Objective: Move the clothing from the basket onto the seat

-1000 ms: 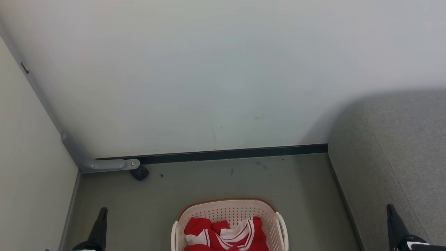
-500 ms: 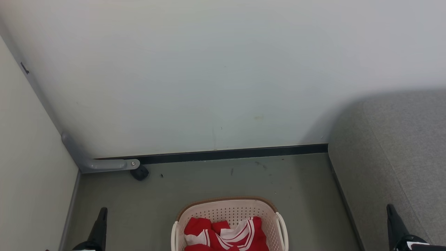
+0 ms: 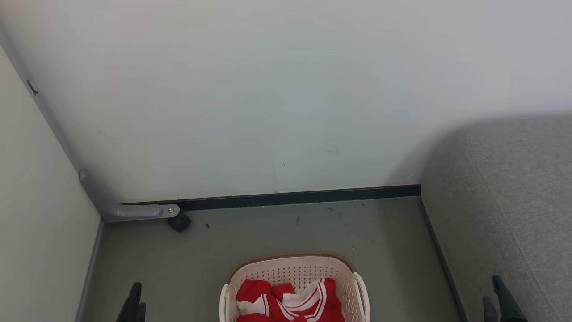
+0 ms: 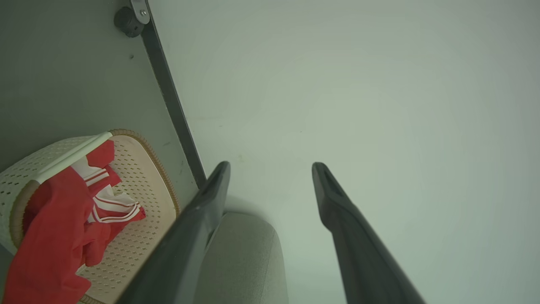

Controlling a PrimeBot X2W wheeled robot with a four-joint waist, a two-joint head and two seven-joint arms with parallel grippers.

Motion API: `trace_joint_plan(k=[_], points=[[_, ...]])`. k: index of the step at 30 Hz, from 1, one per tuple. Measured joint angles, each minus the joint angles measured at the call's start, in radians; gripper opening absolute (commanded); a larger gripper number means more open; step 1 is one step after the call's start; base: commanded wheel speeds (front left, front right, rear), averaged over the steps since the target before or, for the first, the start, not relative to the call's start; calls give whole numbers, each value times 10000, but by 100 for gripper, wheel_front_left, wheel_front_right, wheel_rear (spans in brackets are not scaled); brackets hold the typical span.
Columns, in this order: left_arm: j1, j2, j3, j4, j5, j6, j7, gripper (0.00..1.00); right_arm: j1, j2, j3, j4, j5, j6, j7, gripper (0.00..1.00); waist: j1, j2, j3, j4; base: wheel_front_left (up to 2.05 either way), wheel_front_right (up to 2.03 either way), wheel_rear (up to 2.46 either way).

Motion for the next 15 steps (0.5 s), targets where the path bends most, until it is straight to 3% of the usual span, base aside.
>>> trace_joint_plan(k=[15], points=[[1, 4, -148, -644, 69, 0, -616, 100, -89, -12, 376, -472, 58, 0, -502, 100, 0, 0, 3, 5, 0, 0, 0]])
